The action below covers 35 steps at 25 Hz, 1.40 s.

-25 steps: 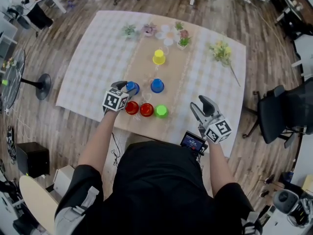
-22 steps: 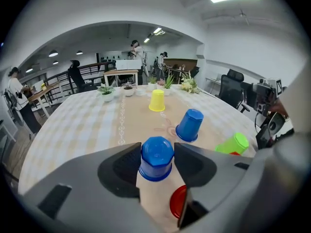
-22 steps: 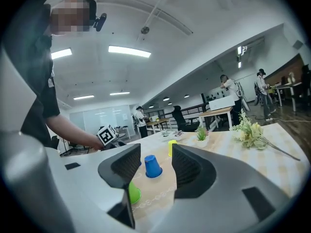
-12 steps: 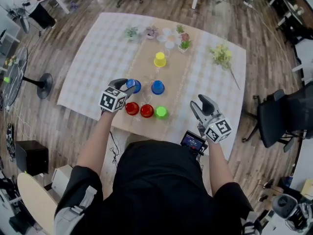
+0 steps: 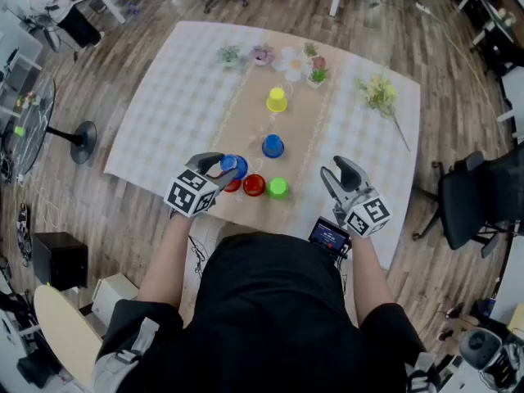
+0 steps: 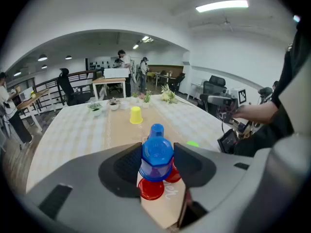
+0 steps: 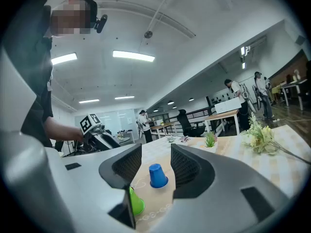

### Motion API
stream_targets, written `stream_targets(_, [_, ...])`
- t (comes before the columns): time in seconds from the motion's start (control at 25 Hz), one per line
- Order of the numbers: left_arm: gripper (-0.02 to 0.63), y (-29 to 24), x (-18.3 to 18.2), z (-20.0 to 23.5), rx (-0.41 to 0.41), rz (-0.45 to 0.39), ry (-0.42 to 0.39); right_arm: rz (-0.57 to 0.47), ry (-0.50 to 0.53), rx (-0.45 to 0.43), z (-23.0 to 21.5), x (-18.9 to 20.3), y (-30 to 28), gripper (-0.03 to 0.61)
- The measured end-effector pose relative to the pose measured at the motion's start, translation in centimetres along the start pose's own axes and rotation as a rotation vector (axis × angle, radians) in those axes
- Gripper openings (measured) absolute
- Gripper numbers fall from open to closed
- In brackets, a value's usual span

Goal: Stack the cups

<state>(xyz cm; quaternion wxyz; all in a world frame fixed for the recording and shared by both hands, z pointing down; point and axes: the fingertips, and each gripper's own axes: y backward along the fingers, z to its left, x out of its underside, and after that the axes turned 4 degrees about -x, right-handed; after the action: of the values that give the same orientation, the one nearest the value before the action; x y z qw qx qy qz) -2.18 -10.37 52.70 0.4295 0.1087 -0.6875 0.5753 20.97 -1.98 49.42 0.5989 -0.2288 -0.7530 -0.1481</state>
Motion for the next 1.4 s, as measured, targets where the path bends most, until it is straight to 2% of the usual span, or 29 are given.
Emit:
stream_targets(0.16, [0.206, -0.3, 2.1, -1.4, 0.017, 0.045, 0.003, 0.010, 0.000, -0.005, 0.2, 0.4, 0.0, 0.199])
stream_targets(0.28, [0.207, -0.2, 2.4, -2.0, 0.002, 0.059, -0.030, 0.022, -0.002, 0.001, 0.1, 0.8, 0.3, 0.198])
stream_targets(0.68, [0.213, -0.4, 2.3, -2.3, -0.023, 0.056, -0.084, 0.034, -0.002, -0.017, 0.6, 1.0, -0.5, 0.195])
stream_targets(0.92, [0.244, 0.2, 1.6, -2.5, -0.024, 0.031, -0.095, 0.036, -0.004, -0.021, 0.7, 1.1, -0.8, 0.195])
stream_targets(1.04, [0.244, 1.6, 0.3, -2.0, -0.034, -0.029, -0.065, 0.049, -0.002, -0.027, 0.5, 1.4, -1.3, 0.196])
stream_targets(1.2, [0.244, 4.4, -1.4, 0.0, -0.014, -0.184, 0.088, 0.056, 0.014, -0.053, 0.6, 1.0, -3.2, 0.201])
stream_targets(1.4, [0.244, 8.1, -1.3, 3.6, -0.123, -0.423, 0.236, 0.129, 0.083, -0.131, 1.3, 1.6, -7.0, 0.215])
